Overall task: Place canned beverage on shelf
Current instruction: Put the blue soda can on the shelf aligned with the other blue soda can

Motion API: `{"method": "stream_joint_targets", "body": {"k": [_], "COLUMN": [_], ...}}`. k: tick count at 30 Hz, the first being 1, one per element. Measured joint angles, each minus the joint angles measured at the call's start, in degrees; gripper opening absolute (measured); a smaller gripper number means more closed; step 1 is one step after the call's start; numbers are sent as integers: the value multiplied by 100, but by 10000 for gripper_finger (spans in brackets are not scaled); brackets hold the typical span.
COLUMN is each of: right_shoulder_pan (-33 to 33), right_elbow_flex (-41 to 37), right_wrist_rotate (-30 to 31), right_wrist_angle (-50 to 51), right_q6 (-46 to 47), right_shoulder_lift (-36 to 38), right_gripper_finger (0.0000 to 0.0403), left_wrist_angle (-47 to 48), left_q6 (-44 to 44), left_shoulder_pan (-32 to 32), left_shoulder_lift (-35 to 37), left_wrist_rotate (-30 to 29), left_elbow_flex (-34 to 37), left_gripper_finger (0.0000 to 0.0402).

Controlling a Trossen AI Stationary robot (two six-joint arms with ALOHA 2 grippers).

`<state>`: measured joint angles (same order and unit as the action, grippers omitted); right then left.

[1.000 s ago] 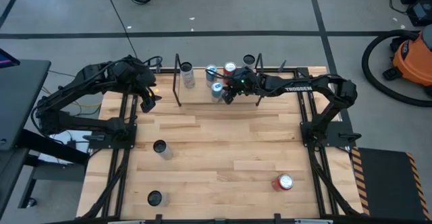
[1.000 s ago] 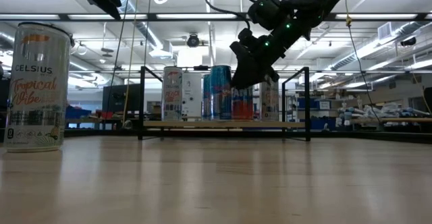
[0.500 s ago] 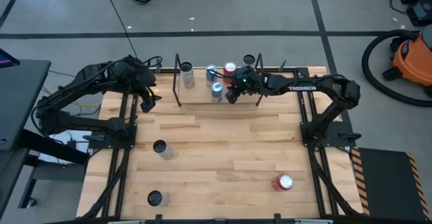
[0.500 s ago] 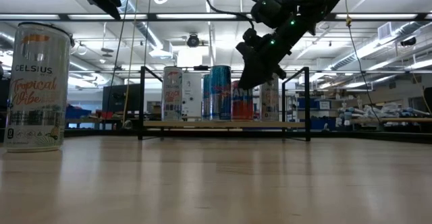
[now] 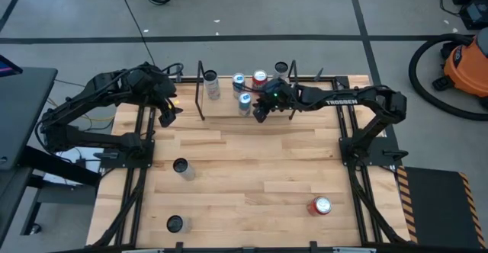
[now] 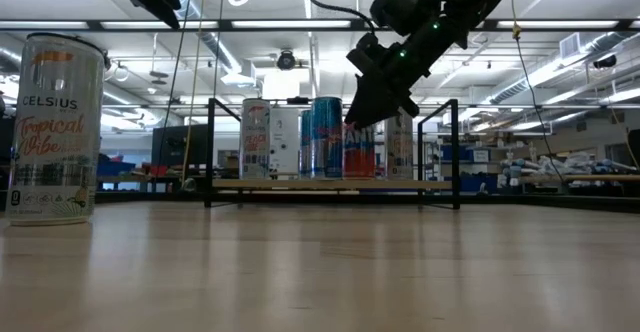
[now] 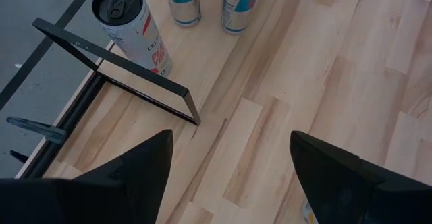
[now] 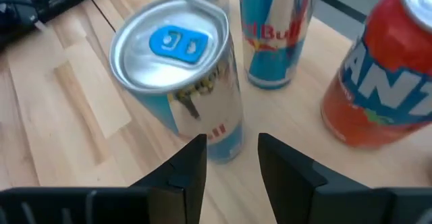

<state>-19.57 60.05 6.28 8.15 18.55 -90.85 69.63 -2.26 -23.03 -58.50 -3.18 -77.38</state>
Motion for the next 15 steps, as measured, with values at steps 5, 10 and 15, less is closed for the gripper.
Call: {"method": "stream_joint_targets", "body": {"k": [5,10,15], "right_shoulder_pan": [0,0,0], "right_elbow_flex": [0,0,0], "right_wrist_rotate": [12,9,-14], "right_wrist_angle": [-317,-552,-322], "right_q6": [-1,0,10], "right_shoulder_lift": [0,0,1], "right_gripper_finger": [142,142,142], "left_wrist_angle": [-1,0,2], "left_q6": [0,-2,-3], "left_shoulder_pan": [0,0,0], "left_shoulder_lift": [0,0,0], "left_wrist_rotate": [0,0,0], "left_elbow_flex": [0,0,0], "left_gripper_finger": [300,300,300]}}
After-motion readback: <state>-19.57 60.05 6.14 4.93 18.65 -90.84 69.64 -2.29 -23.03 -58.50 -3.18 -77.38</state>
